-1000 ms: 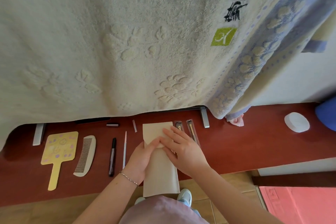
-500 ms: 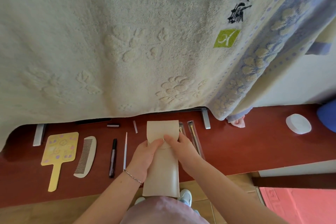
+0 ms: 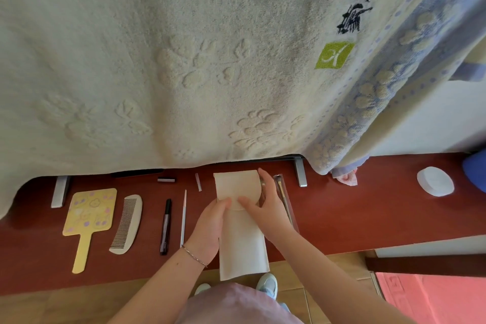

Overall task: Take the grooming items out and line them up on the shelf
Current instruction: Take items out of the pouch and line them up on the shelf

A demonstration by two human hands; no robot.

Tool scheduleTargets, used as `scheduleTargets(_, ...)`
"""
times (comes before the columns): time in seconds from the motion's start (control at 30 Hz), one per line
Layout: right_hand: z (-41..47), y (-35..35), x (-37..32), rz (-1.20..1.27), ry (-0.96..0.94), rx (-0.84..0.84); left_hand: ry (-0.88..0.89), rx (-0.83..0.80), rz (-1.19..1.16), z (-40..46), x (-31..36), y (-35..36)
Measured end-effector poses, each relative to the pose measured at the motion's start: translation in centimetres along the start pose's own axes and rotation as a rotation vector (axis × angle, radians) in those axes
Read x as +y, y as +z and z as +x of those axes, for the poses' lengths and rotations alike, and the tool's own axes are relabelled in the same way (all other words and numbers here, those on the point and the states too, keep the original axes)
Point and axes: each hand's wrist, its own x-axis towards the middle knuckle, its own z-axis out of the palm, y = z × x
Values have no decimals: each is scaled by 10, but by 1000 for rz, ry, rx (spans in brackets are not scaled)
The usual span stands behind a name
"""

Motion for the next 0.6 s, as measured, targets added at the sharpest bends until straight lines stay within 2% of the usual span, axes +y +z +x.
scheduleTargets(0.1, -7, -4, -3, -331, -255, -44, -28, -1, -81, 1, -1, -3)
scheduleTargets(0.27, -7, -6, 7, -500, -496, -33, -50, 10, -135, 1, 0, -8)
scheduleTargets(0.47, -5, -7, 7, -773, -828, 184, -51, -3, -81, 0, 1, -7)
scheduleTargets(0.6, -7, -7, 7, -806, -885, 323, -77, -22, -137, -1, 2, -3)
